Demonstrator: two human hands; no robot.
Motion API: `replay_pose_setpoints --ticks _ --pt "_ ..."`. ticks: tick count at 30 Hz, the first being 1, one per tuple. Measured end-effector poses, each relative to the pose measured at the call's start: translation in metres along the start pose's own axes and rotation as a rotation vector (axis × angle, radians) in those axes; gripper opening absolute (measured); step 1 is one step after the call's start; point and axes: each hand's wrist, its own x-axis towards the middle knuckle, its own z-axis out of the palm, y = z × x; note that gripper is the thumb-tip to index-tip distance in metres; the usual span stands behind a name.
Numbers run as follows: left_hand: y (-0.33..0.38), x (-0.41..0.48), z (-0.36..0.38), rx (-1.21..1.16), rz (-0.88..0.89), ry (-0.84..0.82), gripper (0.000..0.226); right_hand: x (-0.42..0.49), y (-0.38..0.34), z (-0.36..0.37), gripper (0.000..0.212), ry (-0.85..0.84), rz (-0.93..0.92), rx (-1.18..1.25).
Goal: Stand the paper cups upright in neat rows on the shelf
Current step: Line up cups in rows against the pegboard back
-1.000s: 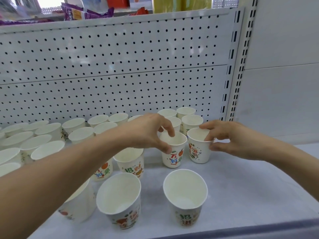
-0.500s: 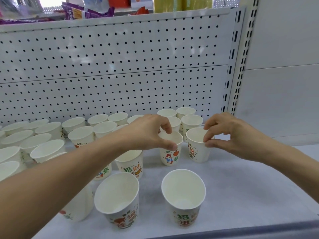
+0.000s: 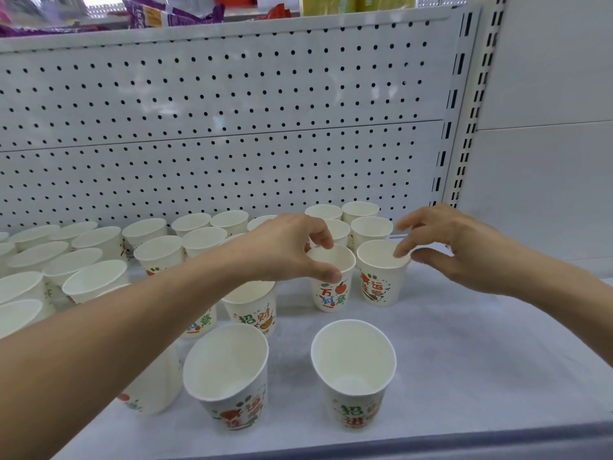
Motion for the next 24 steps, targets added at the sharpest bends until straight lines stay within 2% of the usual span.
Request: replay_pose_setpoints --ticks 3,5,9,14,17,21,24 --pt "0.001 -0.001 0.000 -0.007 -0.003 0.004 0.052 -0.003 -0.009 0.004 0.012 0.065 -0.035 0.063" --pt "0.001 -0.002 0.000 -0.006 -0.007 0.010 0.053 -0.004 -0.014 0.009 0.015 0.068 -0.054 0.021" --pt "0.001 -0.005 0.002 0.012 -0.007 0.026 0.052 -0.004 -0.015 0.016 0.004 0.095 -0.065 -0.049" --pt "0.002 -0.007 0.003 0.017 -0.015 0.035 0.051 -0.007 -0.011 0.014 0.008 0.091 -0.043 -0.072" --pt "0.004 -0.011 0.000 -0.002 -0.028 0.037 0.050 -0.011 -0.013 0.014 0.018 0.084 -0.024 -0.067" --pt "0.009 -0.031 -0.012 -0.072 -0.027 0.111 0.045 -0.022 -0.034 0.011 0.037 0.124 -0.017 0.148" --pt "0.016 -0.065 -0.020 -0.134 -0.014 0.172 0.053 -0.033 -0.060 0.010 0.036 0.085 -0.070 0.386"
